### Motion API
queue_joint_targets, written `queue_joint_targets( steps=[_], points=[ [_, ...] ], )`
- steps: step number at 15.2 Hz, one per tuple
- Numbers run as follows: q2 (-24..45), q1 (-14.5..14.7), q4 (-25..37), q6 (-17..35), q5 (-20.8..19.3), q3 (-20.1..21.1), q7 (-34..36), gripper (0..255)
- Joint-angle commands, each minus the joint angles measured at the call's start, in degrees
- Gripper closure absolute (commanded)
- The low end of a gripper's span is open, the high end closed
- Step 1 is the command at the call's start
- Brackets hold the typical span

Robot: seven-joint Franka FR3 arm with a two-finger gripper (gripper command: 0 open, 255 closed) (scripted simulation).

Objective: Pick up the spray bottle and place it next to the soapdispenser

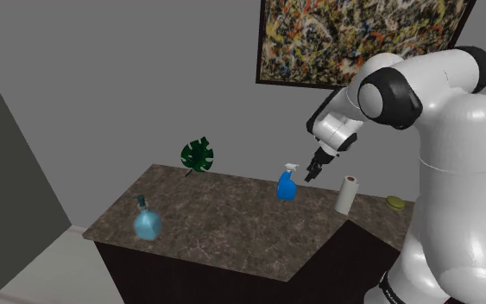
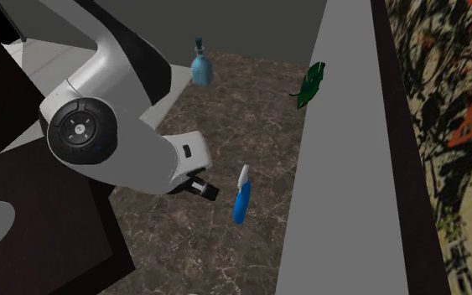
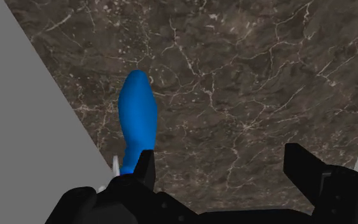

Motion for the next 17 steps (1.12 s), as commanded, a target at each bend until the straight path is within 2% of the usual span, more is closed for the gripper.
queue_joint_targets(
  steps=[1, 5, 10, 17],
  points=[
    [6.6, -6.3, 4.8, -3.4, 6.2, 4.8, -6.2, 0],
    [16.5, -14.6, 14.1, -8.0, 11.9, 10.9, -12.4, 0],
    [27.7, -22.7, 27.1, -12.2, 15.5, 16.4, -16.5, 0],
    [32.2, -24.0, 30.8, -11.0, 18.1, 19.0, -17.0, 0]
  ],
)
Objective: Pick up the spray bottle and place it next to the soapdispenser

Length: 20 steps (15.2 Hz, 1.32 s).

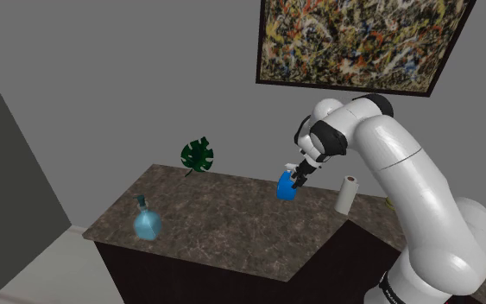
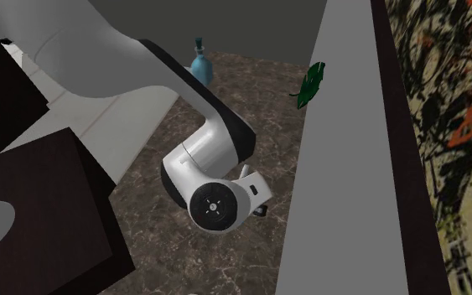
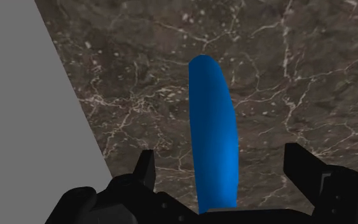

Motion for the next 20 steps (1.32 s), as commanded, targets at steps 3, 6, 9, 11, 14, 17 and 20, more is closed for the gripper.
queue_joint_targets(
  steps=[3, 6, 9, 11, 14, 17, 20],
  points=[
    [1.5, -0.3, 1.1, 0.6, 1.0, 0.9, -0.2, 0],
    [1.5, -0.3, 1.1, 0.6, 1.0, 0.9, -0.2, 0],
    [1.5, -0.3, 1.1, 0.6, 1.0, 0.9, -0.2, 0],
    [1.5, -0.3, 1.1, 0.6, 1.0, 0.9, -0.2, 255],
    [1.5, -0.3, 1.1, 0.6, 1.0, 0.9, -0.2, 255],
    [1.5, -0.2, 1.1, 0.6, 1.0, 0.9, -0.2, 255],
    [0.9, 0.0, 0.7, 0.4, 0.6, 0.6, 0.1, 255]
  ],
)
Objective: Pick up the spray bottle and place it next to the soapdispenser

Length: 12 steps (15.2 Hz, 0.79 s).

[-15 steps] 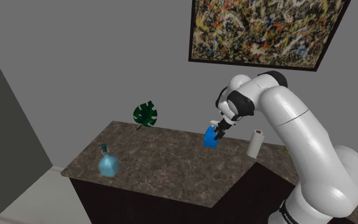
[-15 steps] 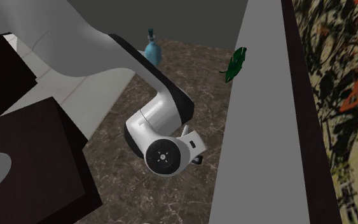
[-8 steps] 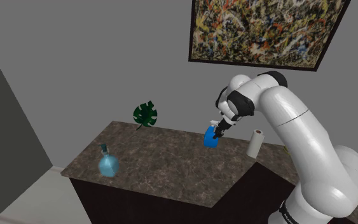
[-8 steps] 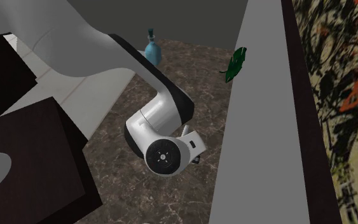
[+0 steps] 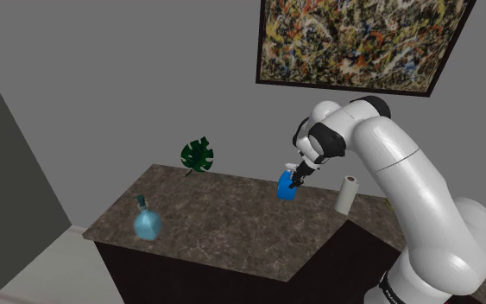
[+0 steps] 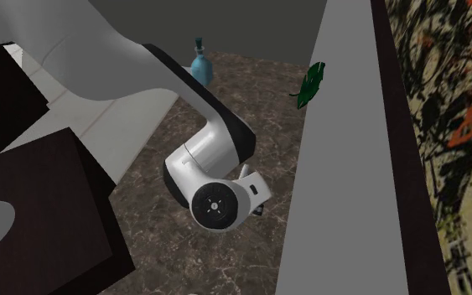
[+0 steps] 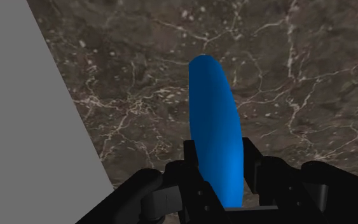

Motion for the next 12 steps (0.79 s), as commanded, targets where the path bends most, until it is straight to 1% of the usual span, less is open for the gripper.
queue_joint_targets(
  steps=[1, 12],
  points=[
    [-0.9, 0.4, -0.5, -0.3, -0.7, -0.5, 0.5, 255],
    [-7.6, 3.4, -3.7, -2.3, -5.8, -4.4, 4.3, 255]
  ],
)
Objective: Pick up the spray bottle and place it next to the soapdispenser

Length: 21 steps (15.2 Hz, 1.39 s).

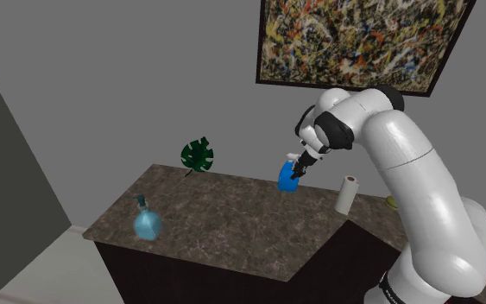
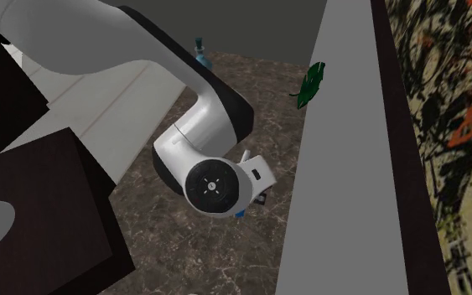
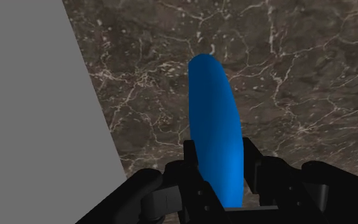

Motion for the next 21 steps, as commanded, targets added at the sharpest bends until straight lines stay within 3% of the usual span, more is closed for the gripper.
queue_joint_targets(
  steps=[1, 21],
  points=[
    [-1.3, 0.6, -0.6, -0.4, -1.1, -0.8, 0.8, 255],
    [-12.2, 6.2, -2.7, -4.7, -11.5, -8.3, 9.2, 255]
  ],
)
